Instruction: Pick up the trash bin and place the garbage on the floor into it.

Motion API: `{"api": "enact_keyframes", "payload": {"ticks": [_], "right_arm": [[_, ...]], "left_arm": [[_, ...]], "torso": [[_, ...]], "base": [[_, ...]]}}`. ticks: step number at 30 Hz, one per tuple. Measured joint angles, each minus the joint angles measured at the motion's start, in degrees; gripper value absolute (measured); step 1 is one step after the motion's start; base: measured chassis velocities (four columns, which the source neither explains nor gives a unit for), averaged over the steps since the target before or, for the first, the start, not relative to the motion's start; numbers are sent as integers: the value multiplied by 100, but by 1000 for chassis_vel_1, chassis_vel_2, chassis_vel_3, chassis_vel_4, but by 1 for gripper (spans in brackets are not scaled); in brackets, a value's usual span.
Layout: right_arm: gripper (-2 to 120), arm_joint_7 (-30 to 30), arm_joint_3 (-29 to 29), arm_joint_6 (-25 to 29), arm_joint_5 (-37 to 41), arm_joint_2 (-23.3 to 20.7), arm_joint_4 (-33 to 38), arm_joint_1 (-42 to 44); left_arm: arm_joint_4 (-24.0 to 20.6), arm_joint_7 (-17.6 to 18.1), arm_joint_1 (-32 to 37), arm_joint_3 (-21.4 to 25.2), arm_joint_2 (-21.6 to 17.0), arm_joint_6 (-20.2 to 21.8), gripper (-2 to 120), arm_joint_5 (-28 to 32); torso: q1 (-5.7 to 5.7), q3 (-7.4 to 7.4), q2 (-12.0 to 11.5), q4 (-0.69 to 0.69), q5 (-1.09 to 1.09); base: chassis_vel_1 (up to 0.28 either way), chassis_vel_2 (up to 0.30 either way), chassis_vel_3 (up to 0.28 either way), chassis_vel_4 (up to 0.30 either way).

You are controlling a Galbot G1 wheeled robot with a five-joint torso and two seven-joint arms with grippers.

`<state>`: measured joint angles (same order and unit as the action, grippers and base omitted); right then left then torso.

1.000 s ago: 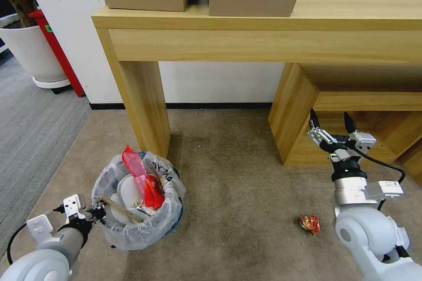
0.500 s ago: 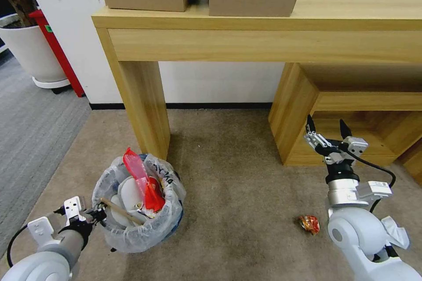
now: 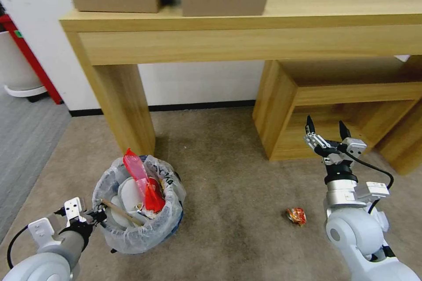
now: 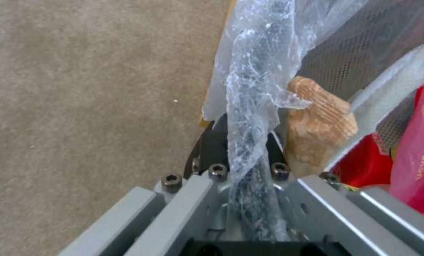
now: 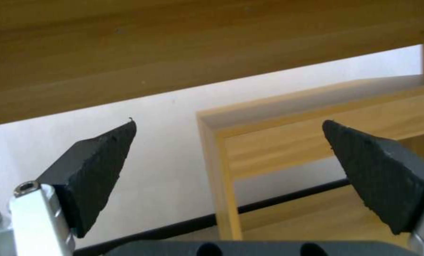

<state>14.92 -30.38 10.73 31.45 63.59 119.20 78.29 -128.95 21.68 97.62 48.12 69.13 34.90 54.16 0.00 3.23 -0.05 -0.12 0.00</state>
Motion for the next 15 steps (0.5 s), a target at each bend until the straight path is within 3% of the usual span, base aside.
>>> {"api": "enact_keyframes", "payload": {"ticks": [15], "right_arm": [[100, -13, 45, 73, -61, 61, -131, -28]], "left_arm": [[32, 0, -21, 13, -22, -1, 0, 6]], "torso": [[0, 0, 0, 0, 0]], "base": [[-56, -52, -56, -60]]}}
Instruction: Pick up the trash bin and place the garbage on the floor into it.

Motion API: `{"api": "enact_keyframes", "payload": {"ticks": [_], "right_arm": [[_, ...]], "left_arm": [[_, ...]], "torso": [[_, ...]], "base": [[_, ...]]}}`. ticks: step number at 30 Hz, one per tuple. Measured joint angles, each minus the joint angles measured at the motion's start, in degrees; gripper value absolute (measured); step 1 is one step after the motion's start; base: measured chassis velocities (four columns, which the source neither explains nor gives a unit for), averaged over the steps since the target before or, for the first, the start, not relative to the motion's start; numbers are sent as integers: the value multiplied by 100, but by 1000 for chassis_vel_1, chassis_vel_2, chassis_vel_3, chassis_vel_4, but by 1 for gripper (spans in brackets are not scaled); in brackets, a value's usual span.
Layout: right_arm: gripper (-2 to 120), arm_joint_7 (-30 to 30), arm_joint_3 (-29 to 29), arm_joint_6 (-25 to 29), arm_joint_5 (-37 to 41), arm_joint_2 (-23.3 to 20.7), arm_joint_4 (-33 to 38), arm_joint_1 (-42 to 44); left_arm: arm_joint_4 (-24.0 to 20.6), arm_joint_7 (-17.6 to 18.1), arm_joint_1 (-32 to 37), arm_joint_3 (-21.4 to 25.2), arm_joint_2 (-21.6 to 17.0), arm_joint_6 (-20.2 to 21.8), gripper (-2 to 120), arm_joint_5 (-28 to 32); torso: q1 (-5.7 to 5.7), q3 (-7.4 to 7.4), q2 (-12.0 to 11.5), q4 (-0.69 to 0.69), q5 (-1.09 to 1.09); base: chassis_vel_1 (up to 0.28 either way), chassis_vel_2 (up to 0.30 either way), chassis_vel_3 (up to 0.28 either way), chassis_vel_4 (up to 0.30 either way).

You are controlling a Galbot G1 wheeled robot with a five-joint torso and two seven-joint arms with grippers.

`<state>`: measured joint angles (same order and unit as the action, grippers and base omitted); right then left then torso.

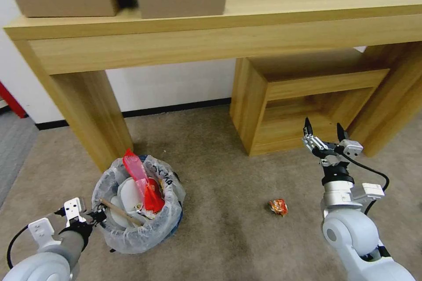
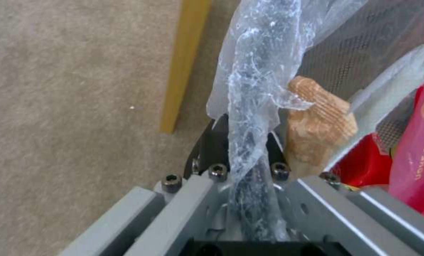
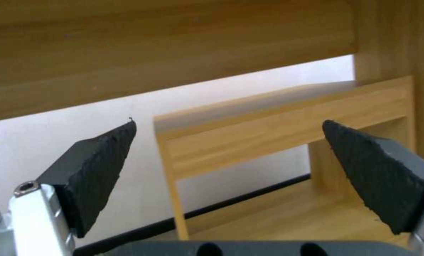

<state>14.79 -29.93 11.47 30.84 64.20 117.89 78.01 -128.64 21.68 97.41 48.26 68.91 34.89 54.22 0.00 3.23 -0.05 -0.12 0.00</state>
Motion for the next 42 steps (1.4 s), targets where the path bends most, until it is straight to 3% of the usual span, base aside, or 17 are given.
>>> {"api": "enact_keyframes", "payload": {"ticks": [42], "right_arm": [[100, -12, 103, 76, -130, 143, -38, 17]], "left_arm": [[5, 5, 23, 32, -21, 2, 0, 9]], "torso": [[0, 0, 0, 0, 0]], "base": [[-53, -56, -57, -58]]}}
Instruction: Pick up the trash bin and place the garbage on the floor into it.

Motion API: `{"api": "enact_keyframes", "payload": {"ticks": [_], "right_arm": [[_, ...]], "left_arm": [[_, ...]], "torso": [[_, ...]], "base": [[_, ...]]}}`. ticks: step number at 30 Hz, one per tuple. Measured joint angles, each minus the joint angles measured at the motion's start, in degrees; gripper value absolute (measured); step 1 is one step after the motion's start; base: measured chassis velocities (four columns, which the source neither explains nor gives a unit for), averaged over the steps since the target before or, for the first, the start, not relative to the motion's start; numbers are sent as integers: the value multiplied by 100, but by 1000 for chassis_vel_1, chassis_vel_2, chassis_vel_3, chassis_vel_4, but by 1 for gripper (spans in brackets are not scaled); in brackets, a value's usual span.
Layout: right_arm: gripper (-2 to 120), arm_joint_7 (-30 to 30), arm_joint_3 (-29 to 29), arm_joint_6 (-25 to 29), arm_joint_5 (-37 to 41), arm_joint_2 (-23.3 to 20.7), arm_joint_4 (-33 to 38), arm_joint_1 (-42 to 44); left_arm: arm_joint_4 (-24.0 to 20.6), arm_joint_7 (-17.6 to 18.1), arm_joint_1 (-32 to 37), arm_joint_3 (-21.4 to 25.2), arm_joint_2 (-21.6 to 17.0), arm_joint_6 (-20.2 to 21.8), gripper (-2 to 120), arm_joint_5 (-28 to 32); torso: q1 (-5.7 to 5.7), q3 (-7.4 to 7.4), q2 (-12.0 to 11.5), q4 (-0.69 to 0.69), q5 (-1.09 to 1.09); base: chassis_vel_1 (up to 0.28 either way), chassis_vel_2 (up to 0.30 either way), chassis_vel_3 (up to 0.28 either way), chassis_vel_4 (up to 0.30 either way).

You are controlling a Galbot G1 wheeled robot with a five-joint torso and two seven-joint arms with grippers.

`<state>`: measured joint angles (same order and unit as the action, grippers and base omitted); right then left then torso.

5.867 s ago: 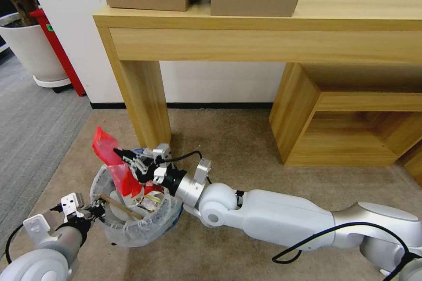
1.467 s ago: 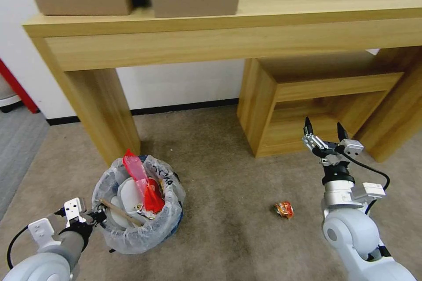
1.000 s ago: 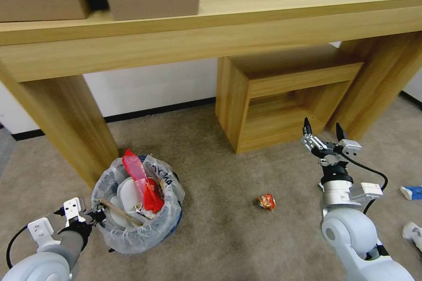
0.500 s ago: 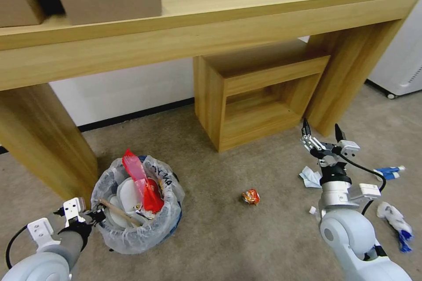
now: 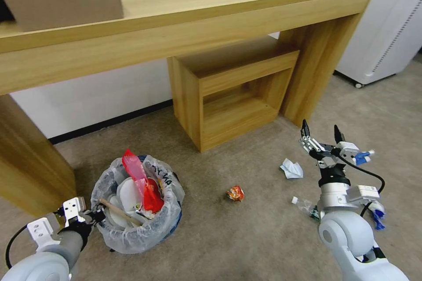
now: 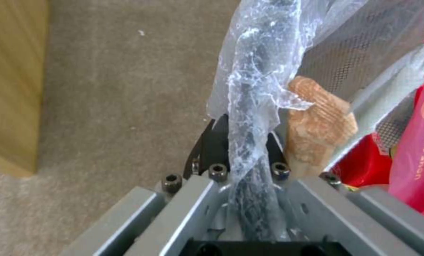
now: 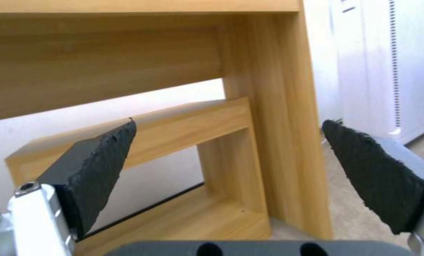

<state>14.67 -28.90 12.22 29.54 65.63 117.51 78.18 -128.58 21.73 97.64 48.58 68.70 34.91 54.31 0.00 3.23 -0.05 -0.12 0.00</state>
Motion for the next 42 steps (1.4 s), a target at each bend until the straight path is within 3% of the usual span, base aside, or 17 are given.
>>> {"api": "enact_keyframes", "payload": {"ticks": [42], "right_arm": [[100, -210, 62, 238, 246, 127, -23, 40]], "left_arm": [[57, 22, -49, 34, -28, 8, 0, 57]], "torso": [[0, 0, 0, 0, -1]], "base": [[-17, -16, -17, -17]]}}
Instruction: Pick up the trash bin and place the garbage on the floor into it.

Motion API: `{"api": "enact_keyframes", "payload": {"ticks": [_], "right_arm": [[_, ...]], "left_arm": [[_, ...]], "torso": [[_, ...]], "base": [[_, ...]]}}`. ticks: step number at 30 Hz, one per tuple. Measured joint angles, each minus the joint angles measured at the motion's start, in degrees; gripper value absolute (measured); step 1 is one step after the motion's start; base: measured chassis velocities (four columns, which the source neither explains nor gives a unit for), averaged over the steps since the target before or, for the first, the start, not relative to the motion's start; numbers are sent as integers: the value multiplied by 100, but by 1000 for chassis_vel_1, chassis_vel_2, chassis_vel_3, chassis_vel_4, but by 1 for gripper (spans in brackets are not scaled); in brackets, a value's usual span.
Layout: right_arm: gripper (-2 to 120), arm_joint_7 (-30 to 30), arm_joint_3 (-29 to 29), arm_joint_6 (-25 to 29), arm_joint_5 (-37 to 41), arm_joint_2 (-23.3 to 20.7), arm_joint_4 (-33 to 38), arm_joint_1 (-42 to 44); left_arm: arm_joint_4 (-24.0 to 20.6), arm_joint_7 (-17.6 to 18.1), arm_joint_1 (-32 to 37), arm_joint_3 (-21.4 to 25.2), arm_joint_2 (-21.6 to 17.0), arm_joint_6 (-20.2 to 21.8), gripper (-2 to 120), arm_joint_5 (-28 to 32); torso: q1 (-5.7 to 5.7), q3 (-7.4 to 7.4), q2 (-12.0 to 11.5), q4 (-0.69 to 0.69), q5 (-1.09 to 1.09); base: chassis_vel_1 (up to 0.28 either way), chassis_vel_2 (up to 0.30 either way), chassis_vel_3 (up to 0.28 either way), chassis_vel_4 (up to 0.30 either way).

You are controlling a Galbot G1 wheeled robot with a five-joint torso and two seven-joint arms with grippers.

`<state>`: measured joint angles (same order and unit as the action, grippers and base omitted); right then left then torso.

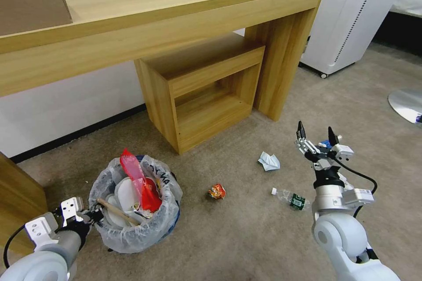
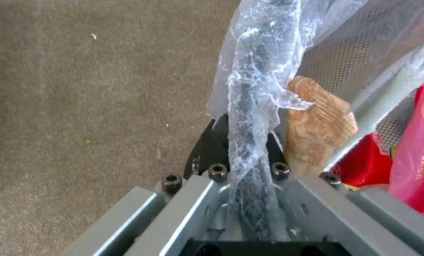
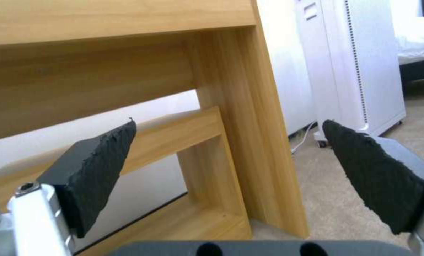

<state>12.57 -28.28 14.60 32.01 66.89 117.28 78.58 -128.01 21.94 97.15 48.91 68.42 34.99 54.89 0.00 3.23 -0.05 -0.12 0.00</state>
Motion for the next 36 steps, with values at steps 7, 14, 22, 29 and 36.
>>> {"api": "enact_keyframes", "payload": {"ticks": [7, 14, 22, 29, 36], "right_arm": [[100, -8, -109, -44, -34, -25, 118, 102], [100, -31, -164, -84, -64, -28, 205, 192], [100, -41, -165, -98, -91, -17, 236, 206], [100, -72, -126, -47, -121, 10, 240, 218], [100, -89, -109, -26, -131, 8, 196, 212]], "left_arm": [[-57, 0, 18, 4, -19, 2, 0, 13], [-100, 0, 55, -3, -11, 4, 0, 12], [-148, -1, 82, 11, -32, 4, 0, 15], [-157, -5, 97, 12, -12, 4, 0, 14], [-153, -8, 91, 7, -1, 4, 0, 10]], "torso": [[0, 0, 0, 0, 0], [0, 0, 0, 0, 0], [0, 0, 0, 0, 0], [0, 1, 0, 0, 1], [0, 0, 0, 0, 0]], "base": [[0, 0, 0, 0], [0, 0, 0, 0], [-20, 23, 19, -21], [-83, 88, 84, -76], [0, 0, 0, 0]]}}
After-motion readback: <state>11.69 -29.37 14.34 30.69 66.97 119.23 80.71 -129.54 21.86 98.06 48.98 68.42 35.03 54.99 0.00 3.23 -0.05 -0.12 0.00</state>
